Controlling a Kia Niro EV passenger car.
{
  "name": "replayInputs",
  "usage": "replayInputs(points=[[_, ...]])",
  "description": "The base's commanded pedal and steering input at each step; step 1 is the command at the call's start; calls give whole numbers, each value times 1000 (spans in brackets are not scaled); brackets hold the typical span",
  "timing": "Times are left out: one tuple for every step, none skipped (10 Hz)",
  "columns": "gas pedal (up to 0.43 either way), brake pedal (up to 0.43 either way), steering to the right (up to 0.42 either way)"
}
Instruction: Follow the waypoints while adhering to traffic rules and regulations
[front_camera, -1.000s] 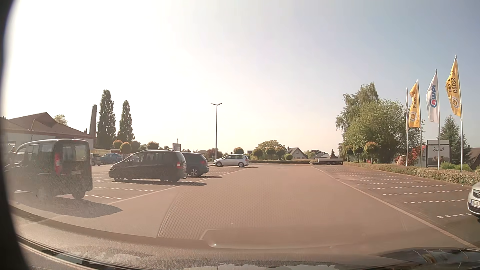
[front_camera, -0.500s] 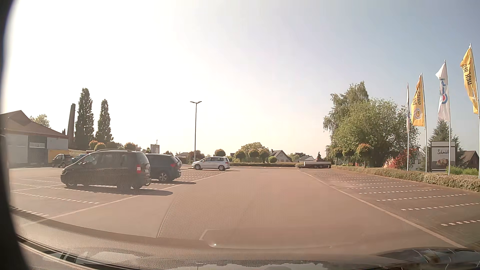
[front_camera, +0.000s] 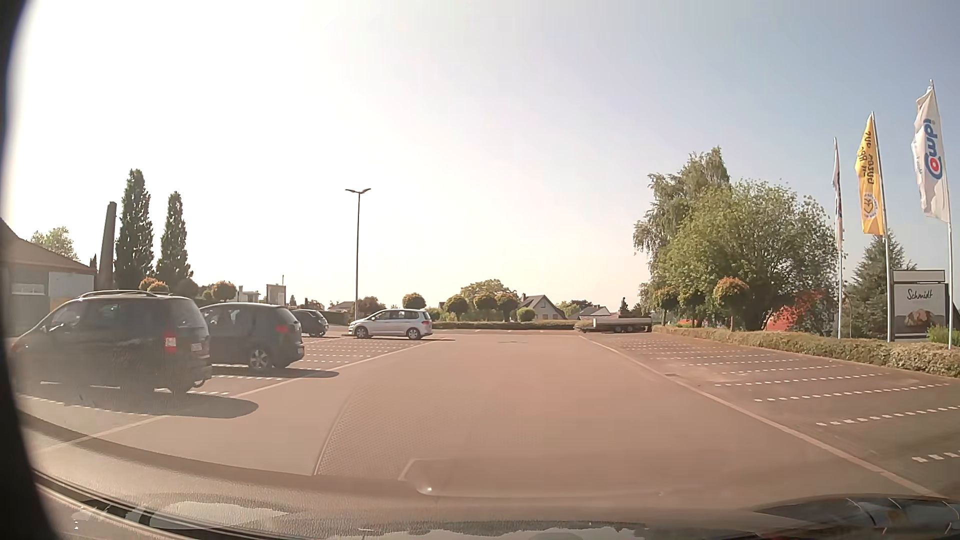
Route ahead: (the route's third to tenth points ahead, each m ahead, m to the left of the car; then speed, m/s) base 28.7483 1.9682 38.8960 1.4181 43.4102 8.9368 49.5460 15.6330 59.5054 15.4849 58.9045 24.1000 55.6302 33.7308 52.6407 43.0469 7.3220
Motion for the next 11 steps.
replayInputs(points=[[240, 0, 7], [240, 0, 6], [240, 0, 6], [240, 0, 6], [240, 0, 5], [240, 0, 5], [228, 0, 5], [228, 0, 5], [228, 0, 5], [209, 0, 5], [209, 0, 5]])
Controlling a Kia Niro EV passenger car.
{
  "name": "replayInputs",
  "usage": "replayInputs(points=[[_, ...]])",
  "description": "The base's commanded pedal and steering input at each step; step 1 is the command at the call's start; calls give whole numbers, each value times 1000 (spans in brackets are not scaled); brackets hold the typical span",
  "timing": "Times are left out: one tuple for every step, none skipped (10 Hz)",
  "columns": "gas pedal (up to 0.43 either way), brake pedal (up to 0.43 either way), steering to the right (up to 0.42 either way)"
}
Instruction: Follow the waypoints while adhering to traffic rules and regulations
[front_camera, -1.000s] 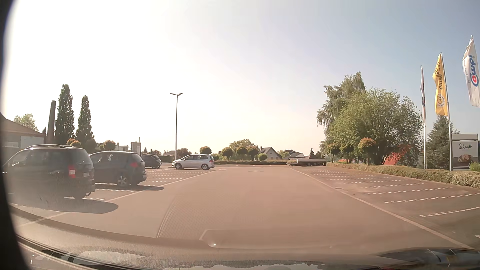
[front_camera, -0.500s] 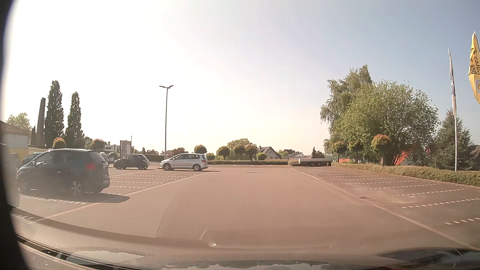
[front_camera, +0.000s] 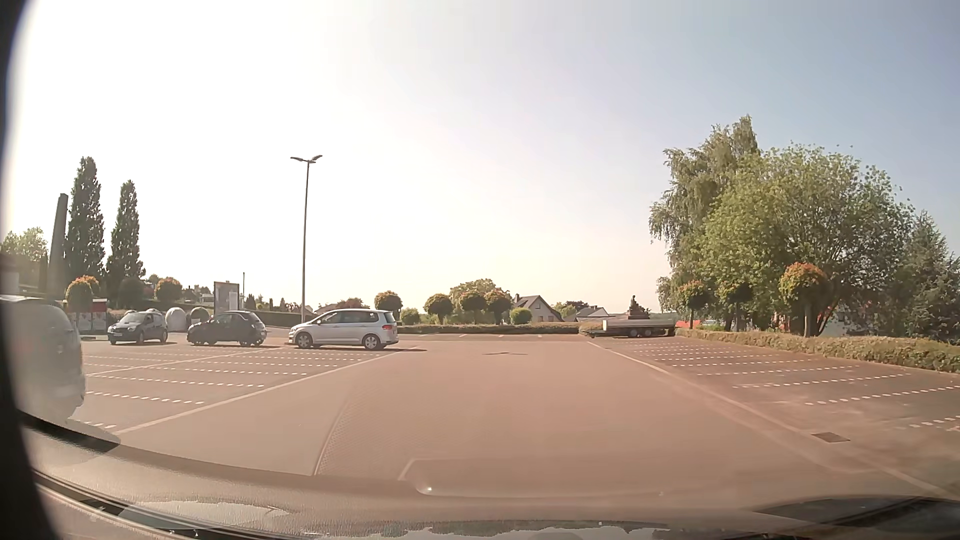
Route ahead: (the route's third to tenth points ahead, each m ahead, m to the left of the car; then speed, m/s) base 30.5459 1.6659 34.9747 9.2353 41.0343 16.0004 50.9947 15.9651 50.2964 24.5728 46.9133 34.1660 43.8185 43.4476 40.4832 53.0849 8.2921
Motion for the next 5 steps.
replayInputs(points=[[209, 0, 5], [197, 0, 5], [189, 0, 5], [177, 0, 5], [169, 0, 5]])
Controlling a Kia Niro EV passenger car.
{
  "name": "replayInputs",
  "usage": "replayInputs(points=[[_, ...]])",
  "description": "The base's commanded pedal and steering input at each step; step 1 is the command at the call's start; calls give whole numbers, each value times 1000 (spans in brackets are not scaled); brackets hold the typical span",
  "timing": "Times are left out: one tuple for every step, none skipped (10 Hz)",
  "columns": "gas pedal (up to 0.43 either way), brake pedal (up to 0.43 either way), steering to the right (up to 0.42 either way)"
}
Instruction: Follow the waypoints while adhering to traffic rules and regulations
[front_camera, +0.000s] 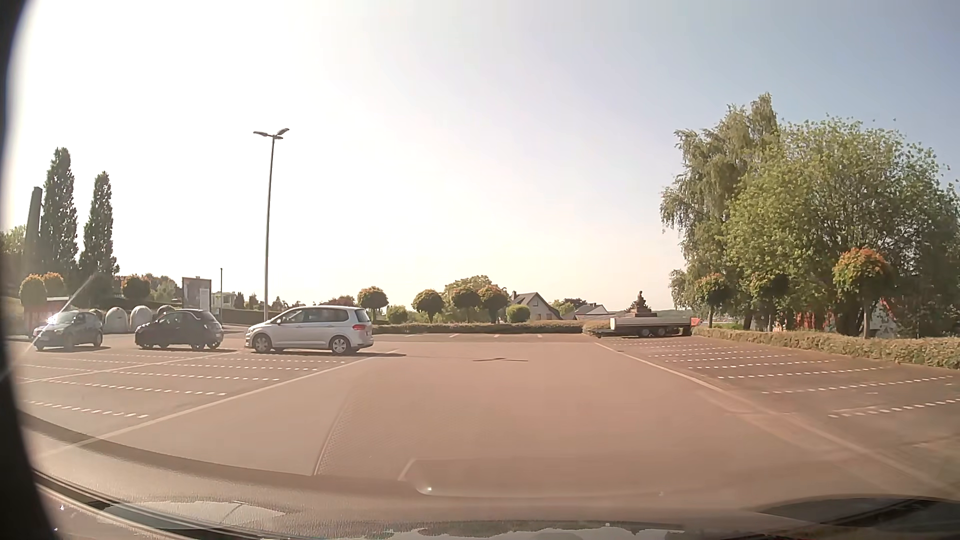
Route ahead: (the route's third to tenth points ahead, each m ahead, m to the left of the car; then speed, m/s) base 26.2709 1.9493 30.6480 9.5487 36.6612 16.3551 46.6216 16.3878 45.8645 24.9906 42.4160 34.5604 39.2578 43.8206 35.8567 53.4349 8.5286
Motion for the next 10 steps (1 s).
replayInputs(points=[[157, 0, 5], [157, 0, 5], [150, 0, 5], [138, 0, 5], [130, 0, 5], [110, 0, 5], [59, 0, 5], [0, 0, 5], [0, 0, 5], [0, 0, 5]])
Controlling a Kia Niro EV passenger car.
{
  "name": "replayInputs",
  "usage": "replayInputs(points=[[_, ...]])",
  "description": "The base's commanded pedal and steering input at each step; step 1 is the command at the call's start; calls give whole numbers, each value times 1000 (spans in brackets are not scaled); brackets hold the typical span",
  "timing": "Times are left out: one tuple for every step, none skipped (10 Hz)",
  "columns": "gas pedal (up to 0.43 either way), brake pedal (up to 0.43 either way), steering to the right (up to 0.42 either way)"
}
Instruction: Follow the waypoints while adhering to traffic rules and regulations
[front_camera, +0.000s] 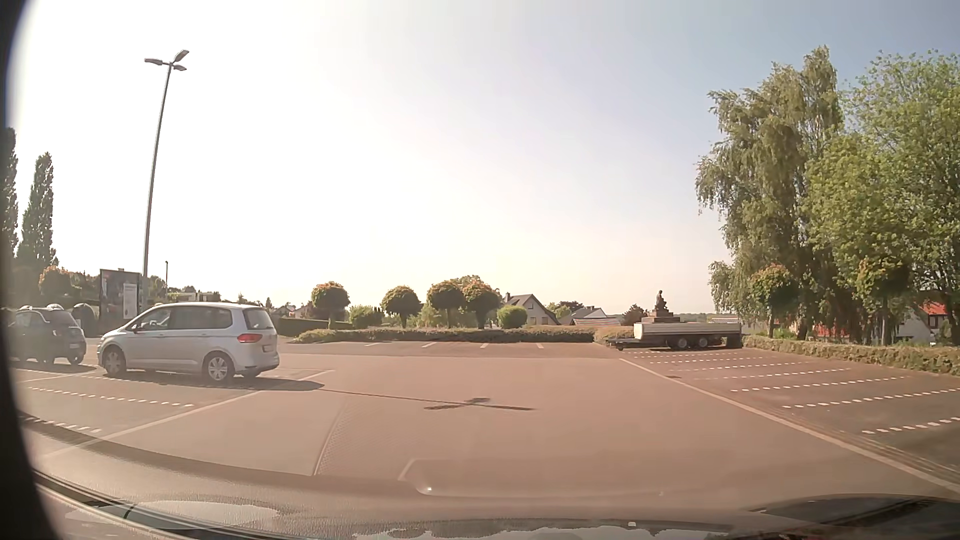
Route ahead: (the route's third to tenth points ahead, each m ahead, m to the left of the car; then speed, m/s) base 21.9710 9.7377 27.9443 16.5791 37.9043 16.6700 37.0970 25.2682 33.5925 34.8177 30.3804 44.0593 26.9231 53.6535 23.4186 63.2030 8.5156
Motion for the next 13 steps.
replayInputs(points=[[0, 6, 4], [0, 73, 0], [0, 171, -12], [0, 189, -24], [0, 189, -44], [0, 183, -60], [0, 177, -89], [0, 171, -120], [0, 165, -149], [0, 152, -181], [0, 140, -216], [0, 128, -246], [0, 110, -265]])
